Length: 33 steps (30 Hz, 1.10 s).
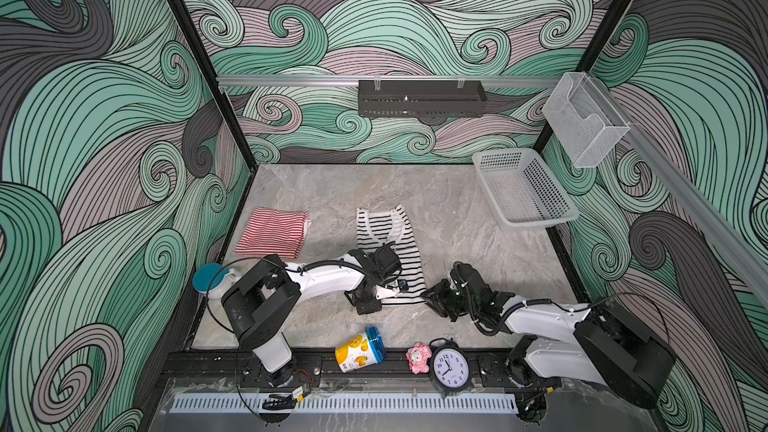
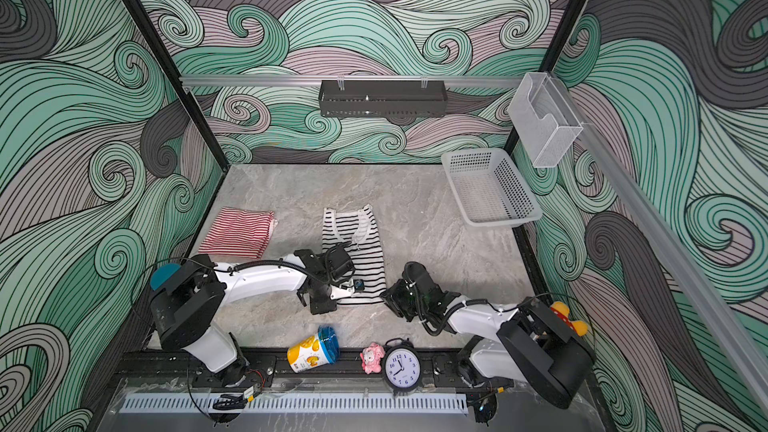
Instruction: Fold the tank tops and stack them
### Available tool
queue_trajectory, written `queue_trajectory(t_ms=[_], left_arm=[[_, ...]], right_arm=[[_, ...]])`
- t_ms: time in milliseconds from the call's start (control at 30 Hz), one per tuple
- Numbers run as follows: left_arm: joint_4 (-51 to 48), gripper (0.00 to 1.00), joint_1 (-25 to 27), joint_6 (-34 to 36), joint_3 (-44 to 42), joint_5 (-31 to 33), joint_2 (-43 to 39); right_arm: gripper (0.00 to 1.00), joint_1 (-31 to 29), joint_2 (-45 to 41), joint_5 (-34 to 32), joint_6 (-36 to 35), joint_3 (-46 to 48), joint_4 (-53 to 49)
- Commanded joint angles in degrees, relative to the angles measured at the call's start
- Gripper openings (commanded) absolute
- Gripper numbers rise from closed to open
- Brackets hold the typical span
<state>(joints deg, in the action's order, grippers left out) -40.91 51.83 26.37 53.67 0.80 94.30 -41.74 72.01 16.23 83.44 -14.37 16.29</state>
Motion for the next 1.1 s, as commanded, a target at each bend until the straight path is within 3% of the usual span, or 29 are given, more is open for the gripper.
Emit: queue_trajectory(t_ms=[0,200,367,500,700,900,1067], left_arm=[[-2.1,0.00,0.1,-0.4,1.3,-1.1,0.3],[-2.2,0.00,0.2,-0.4,1.8,-1.8,0.6],[-2.6,0.00,0.2,-0.3,1.9,-1.7,0.3],[-2.7,0.00,0.2,-0.2,1.4,-1.7,0.0],[-5.0,0.00,0.2,0.3,3.0,-1.7,-0.6],[-19.0,0.00,0.8,2.5,11.5,-14.1,-0.7],[-24.8,0.00,2.3,4.6,15.3,-18.9,-1.0]], right_arm=[[0.27,-0.5,-0.3,-3.9,1.6,2.4,-8.3],[0.19,-0.4,4.0,-3.5,1.5,1.3,-4.6],[0.01,-0.4,8.3,-2.0,2.1,1.1,-0.1],[0.00,-0.4,6.8,-2.3,1.5,0.1,-2.3],[0.00,1.3,0.7,-1.9,-3.1,-4.0,-12.0],[0.00,4.1,-12.2,-2.2,-5.4,-4.7,-24.9],[0.00,8.3,-24.4,-2.1,-7.8,-8.0,-38.5]])
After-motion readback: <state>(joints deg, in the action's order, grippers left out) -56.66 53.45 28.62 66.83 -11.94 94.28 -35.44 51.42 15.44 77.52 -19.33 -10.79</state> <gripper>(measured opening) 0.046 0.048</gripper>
